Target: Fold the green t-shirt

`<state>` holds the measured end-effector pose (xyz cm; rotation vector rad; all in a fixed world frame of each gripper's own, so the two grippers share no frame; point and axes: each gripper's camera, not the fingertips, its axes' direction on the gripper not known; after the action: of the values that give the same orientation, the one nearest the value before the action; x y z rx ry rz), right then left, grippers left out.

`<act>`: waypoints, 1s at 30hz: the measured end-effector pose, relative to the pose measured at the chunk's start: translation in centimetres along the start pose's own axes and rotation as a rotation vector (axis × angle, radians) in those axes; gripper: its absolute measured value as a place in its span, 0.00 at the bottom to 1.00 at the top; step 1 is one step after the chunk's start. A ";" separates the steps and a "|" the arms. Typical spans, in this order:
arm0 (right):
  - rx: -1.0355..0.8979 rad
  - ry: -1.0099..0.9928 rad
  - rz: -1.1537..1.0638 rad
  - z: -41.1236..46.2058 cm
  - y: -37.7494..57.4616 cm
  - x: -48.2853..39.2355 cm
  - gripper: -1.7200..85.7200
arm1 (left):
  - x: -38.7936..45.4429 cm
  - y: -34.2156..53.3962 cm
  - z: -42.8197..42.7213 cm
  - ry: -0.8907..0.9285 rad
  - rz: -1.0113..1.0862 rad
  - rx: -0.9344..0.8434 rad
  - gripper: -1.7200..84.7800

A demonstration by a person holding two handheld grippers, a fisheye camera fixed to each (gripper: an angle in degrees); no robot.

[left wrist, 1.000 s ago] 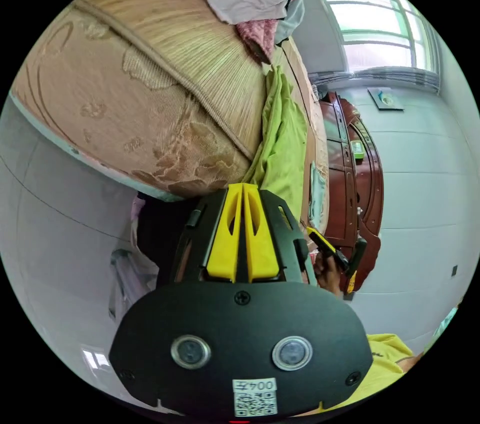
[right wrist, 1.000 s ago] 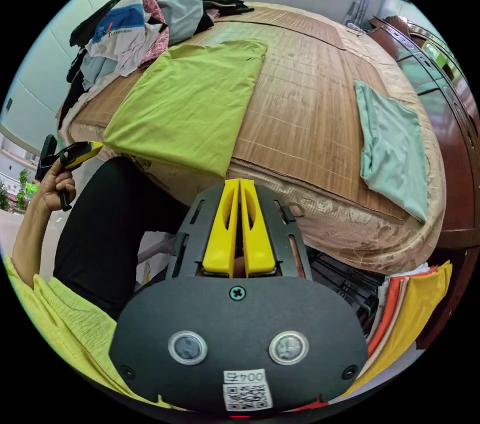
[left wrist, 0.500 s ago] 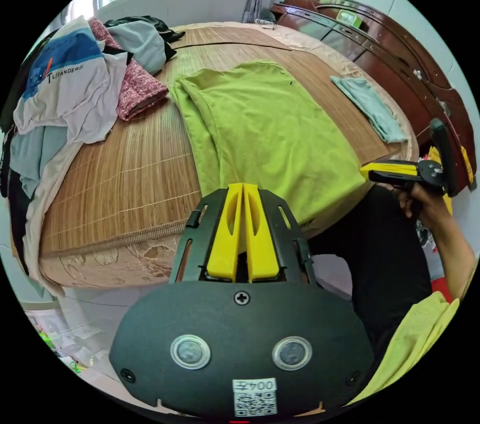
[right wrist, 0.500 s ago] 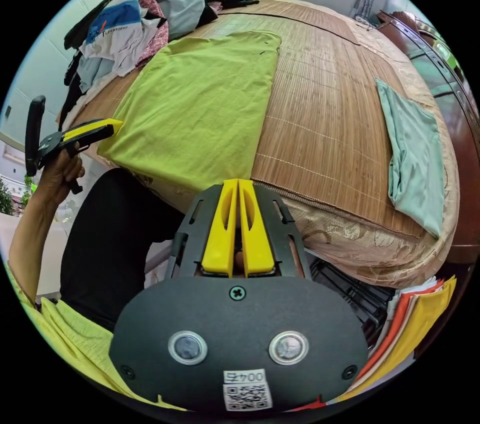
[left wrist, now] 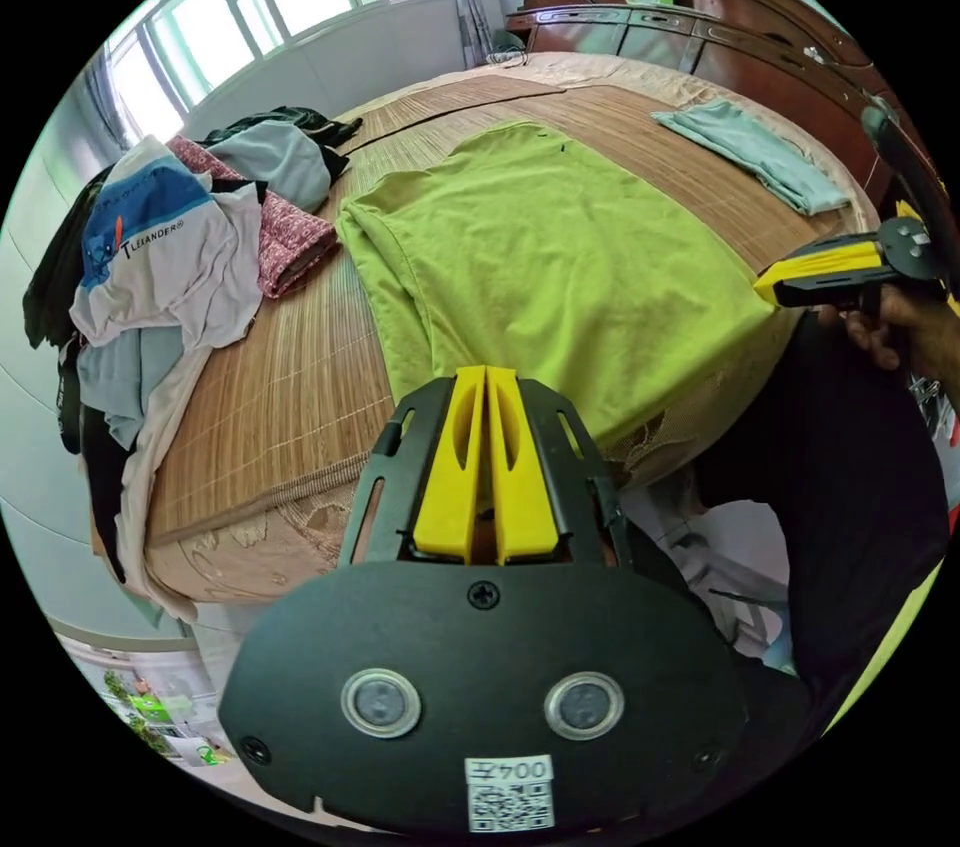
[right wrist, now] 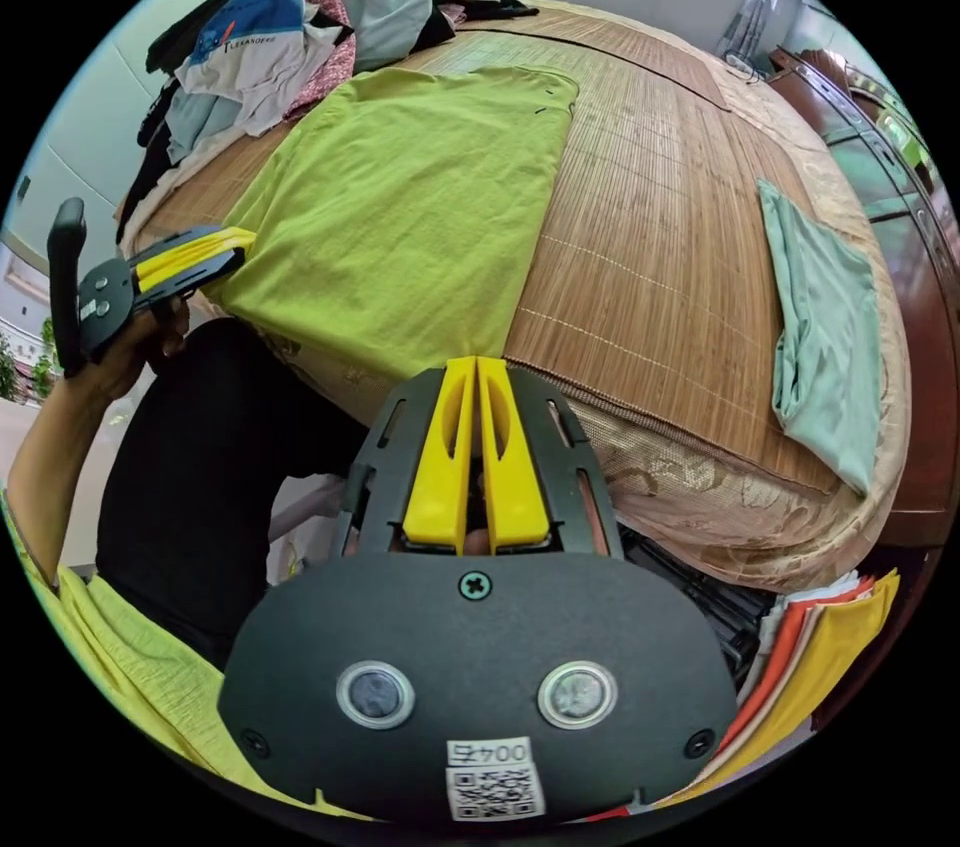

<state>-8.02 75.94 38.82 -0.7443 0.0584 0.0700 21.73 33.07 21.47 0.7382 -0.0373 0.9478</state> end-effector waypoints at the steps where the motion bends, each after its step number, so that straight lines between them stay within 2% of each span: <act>1: 0.005 0.020 -0.005 -0.3 0.2 -0.1 0.01 | -0.3 0.2 -0.2 0.018 -0.014 0.004 0.03; 3: 0.015 0.037 0.001 -1.0 0.7 0.0 0.01 | -1.5 0.9 -1.2 0.064 -0.077 0.024 0.04; 5: 0.049 0.016 0.030 -2.3 1.4 0.3 0.02 | -4.4 3.2 -4.2 0.145 -0.201 0.132 0.06; 7: 0.151 -0.062 0.032 -4.6 3.4 0.7 0.02 | -6.1 6.1 -6.5 0.158 -0.220 0.221 0.08; 10: 0.343 -0.166 0.012 -7.4 6.9 1.1 0.05 | -7.8 11.5 -7.1 0.216 -0.187 0.211 0.10; 11: 0.353 -0.183 0.021 -7.8 7.5 1.2 0.06 | -8.1 13.6 -6.6 0.259 -0.187 0.184 0.10; 15: 0.373 -0.287 0.030 -9.4 11.2 1.6 0.10 | -7.4 17.1 -5.4 0.249 -0.172 0.146 0.09; 18: 0.355 -0.280 0.024 -9.4 13.0 1.2 0.13 | -6.8 17.0 -5.0 0.267 -0.147 0.180 0.08; 24: 0.294 -0.227 0.112 -8.4 13.2 1.5 0.11 | -7.0 14.6 -3.2 0.264 -0.060 0.178 0.05; 30: 0.228 -0.219 0.075 -7.4 12.0 0.6 0.12 | -7.0 14.2 -2.9 0.271 0.029 0.204 0.04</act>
<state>-8.64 79.76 25.26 -0.5034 -0.1127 0.2125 6.01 34.86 24.79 0.7918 0.2901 1.0831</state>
